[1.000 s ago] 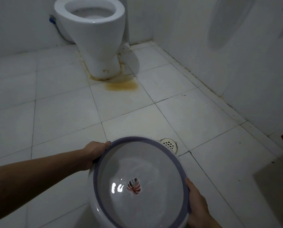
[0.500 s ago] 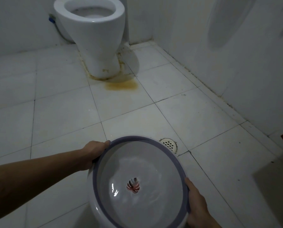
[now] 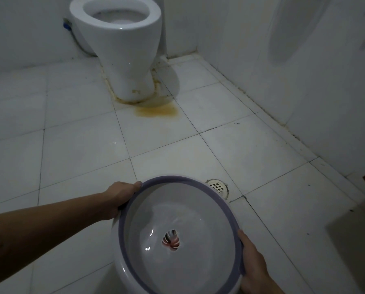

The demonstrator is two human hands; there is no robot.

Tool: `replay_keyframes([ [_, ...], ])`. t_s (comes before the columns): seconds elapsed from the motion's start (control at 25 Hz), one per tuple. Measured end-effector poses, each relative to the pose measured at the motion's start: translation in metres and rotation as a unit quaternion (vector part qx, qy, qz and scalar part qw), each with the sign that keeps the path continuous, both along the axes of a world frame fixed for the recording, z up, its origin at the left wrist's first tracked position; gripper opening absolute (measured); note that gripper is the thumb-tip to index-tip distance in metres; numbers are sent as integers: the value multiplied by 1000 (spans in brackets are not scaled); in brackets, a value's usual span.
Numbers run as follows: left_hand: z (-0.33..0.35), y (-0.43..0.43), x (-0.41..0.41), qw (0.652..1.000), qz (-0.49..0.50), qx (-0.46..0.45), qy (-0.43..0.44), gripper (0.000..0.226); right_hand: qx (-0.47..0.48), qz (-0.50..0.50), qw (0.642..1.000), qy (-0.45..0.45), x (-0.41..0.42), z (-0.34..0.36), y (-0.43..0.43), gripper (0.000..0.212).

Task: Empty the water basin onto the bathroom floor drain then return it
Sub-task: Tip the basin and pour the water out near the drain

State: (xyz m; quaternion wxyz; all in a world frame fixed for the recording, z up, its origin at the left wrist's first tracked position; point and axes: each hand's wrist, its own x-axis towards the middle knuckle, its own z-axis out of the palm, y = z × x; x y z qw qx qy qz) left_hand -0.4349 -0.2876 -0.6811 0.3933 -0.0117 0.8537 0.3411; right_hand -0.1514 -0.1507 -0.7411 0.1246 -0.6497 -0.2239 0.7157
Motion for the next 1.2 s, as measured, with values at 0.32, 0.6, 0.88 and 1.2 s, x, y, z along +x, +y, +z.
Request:
replay_keyframes([
  [0.32,2,0,-2,1000,-6,0,-2,40,-1,6,1000,6,1,-4,0,47],
  [0.6,0,-1,-4,1000,-11,8,-4,39,-4,0,1000,16,-1,-6,0,46],
  [0.88,0,-2,-5,1000,-15,19,-2,40,0,-3,1000,5,0,-7,0,44],
  [1.2,1,-1,-4,999,-34,2,4,41,-11,-5,1000,17,-1,-7,1,45],
])
